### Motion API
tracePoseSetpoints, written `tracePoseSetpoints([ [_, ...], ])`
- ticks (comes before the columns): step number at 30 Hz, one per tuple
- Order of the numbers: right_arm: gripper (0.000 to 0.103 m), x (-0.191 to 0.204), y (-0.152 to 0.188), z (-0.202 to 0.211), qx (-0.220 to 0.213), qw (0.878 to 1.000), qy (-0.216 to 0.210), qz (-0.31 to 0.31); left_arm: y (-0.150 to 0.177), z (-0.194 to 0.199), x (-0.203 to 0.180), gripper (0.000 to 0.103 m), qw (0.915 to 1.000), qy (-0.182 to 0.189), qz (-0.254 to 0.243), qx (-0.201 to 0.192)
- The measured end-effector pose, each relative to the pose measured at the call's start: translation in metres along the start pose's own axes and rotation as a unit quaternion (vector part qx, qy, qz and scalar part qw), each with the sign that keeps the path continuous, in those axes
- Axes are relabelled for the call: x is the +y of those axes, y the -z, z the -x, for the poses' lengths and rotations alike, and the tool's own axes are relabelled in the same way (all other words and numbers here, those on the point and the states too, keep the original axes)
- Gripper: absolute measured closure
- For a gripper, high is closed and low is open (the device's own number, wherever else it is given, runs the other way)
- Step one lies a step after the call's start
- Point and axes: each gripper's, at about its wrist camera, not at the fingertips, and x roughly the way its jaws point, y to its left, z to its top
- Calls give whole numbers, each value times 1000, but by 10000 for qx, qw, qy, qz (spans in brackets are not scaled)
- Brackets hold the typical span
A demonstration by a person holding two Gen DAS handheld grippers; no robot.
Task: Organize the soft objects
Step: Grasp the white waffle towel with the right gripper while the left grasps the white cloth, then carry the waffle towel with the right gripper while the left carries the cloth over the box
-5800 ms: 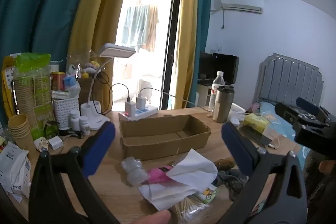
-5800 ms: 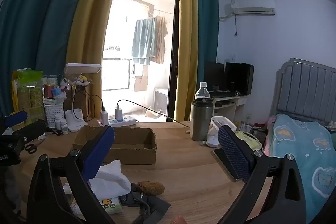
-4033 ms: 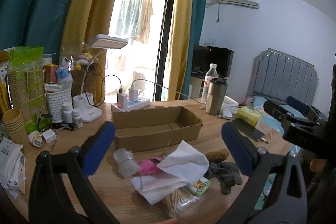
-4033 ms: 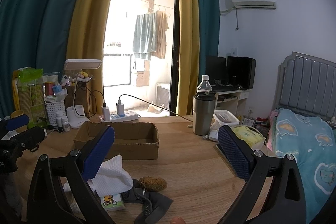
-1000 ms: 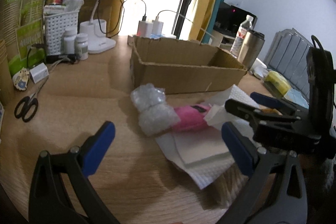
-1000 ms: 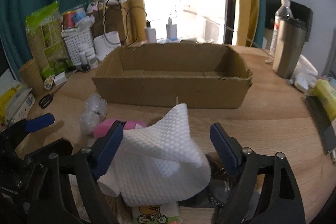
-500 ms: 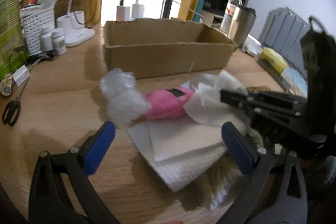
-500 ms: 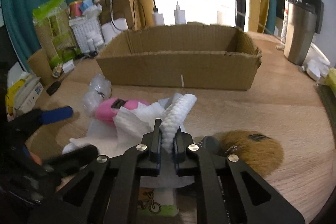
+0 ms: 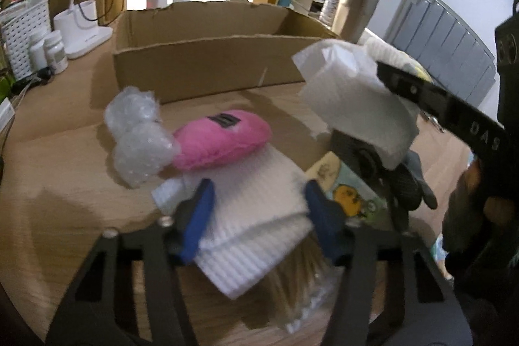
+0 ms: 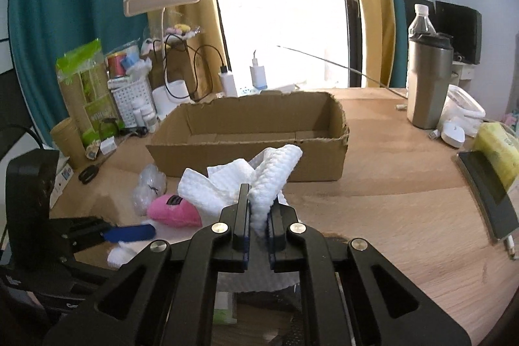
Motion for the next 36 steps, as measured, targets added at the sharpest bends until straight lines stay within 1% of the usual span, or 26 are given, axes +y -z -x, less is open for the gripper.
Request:
tracePoseSetpoints([
  [1, 94, -1, -1, 1, -17, 10000, -4, 0, 0, 0, -1, 59, 10000, 34, -20, 7],
  [3, 94, -1, -2, 3, -58, 10000, 0, 8, 0, 2, -3, 72, 9999, 98, -64, -14],
  [4, 94, -1, -3, 4, -82, 10000, -2, 9, 0, 4, -4, 75, 9999, 115, -86, -37],
  [5, 94, 0, -4, 6, -106, 9999, -7, 15, -1, 6, -5, 81, 9998, 142, -119, -74],
  [6, 94, 1, -5, 7, -124, 9999, -5, 29, -1, 8, -6, 84, 9997, 161, -136, -95],
  [8, 94, 2, -5, 10, -170, 9998, 7, 61, -3, 13, -8, 87, 9995, 209, -173, -154],
  [14, 94, 5, -11, 16, -265, 9995, 50, 138, -10, 36, -13, 88, 9978, 374, -226, -495],
  [17, 94, 5, -14, 18, -312, 9993, 65, 168, -15, 47, -14, 88, 9967, 402, -264, -659],
  [21, 94, 6, -19, 21, -379, 9990, 79, 205, -22, 59, -16, 93, 9952, 420, -357, -814],
  [25, 94, 7, -24, 25, -456, 9987, 97, 228, -31, 67, -20, 93, 9936, 406, -428, -966],
  [30, 94, 5, -32, 30, -571, 9979, 137, 261, -45, 79, -16, 93, 9914, 444, -366, -1175],
  [36, 94, -1, -42, 32, -657, 9972, 214, 276, -61, 88, -4, 93, 9889, 380, -280, -1409],
])
